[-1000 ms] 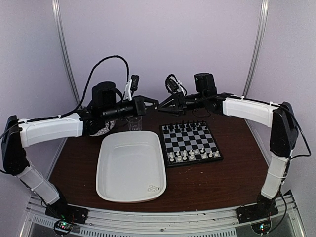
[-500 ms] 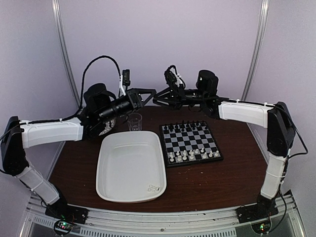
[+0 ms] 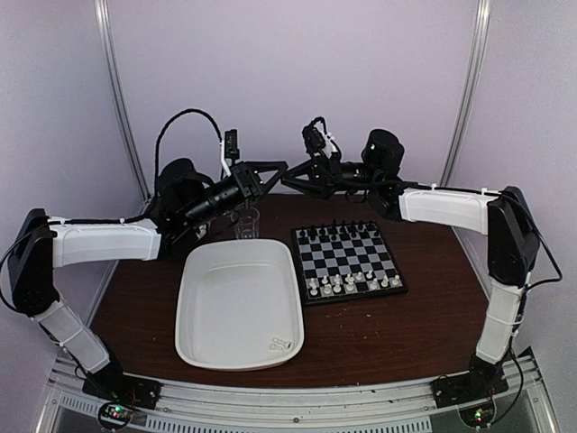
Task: Set up the chess pieces on the board
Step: Pass from the left arm to the right, then pass from the right arm to the left
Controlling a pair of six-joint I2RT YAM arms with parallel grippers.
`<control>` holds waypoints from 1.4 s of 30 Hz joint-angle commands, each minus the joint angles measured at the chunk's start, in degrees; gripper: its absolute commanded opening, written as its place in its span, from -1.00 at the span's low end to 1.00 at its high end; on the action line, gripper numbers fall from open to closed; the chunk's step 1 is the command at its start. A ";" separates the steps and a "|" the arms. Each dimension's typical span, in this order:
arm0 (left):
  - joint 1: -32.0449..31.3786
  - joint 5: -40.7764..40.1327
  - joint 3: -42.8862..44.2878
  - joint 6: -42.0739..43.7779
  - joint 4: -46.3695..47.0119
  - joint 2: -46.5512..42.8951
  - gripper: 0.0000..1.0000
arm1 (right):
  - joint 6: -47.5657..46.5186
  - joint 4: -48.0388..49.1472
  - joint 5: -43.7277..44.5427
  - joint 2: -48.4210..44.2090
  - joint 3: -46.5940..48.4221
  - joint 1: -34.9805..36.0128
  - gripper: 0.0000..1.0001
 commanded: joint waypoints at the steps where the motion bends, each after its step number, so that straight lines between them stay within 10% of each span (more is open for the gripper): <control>1: 0.46 0.75 -0.91 -0.76 2.80 0.38 -0.92 | 0.70 4.34 -0.91 -2.72 -0.35 0.17 -0.68; 9: 0.63 0.21 -1.51 -0.36 0.78 0.12 -0.76 | -3.79 -0.39 -1.21 -4.01 -1.26 -0.08 -0.98; 14: 0.93 -1.18 -2.51 0.77 -1.86 -1.50 -0.27 | -11.86 -10.09 -1.07 -5.38 -1.78 -0.95 -0.99; 21: 1.52 -3.99 -2.59 11.17 -14.99 -8.78 0.09 | -43.49 -50.03 2.13 -8.19 0.83 -4.13 -0.99; 27: 1.52 -8.22 -1.44 21.90 -29.96 -14.72 0.12 | -86.72 -95.67 25.14 -7.31 13.13 -4.83 -1.00; 42: 1.52 -13.51 -3.53 32.14 -39.25 -21.61 0.13 | -119.01 -116.54 82.31 -5.11 15.04 -4.17 -1.00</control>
